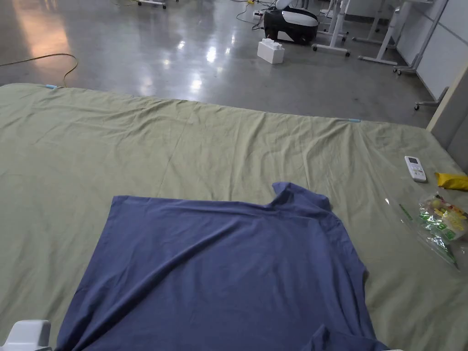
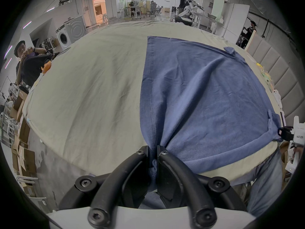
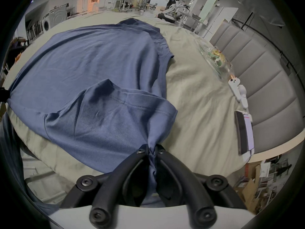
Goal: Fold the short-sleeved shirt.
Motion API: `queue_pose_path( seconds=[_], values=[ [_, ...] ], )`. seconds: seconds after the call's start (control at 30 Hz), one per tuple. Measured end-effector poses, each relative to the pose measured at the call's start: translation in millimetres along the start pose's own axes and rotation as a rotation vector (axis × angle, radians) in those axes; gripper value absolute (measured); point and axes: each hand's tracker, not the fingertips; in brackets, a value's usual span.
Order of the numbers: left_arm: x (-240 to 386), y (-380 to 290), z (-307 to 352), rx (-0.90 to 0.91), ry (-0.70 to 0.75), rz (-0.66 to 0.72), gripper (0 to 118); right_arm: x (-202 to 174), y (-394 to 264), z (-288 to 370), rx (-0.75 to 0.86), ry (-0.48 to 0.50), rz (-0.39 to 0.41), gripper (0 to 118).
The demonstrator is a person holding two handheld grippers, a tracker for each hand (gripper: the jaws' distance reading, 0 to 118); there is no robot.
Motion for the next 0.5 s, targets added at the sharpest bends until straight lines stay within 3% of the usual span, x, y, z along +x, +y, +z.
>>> queue_pose_path(
  seconds=[0.07, 0.3, 0.5],
  values=[
    [1.5, -0.8, 2.9, 0.004, -0.013, 0.006, 9, 0.8, -0.7, 2.5, -0.002, -0.021, 0.018, 6],
    [2.4, -2.0, 10.2, 0.046, -0.037, 0.011, 9, 9.8, 2.7, 22.2, 0.059, -0.028, -0.028, 6],
    [-1.7, 19.9, 21.7, 0.131, -0.079, 0.057, 9, 25.8, 30.4, 43.5, 0.174, 0.018, -0.133, 6]
  ],
)
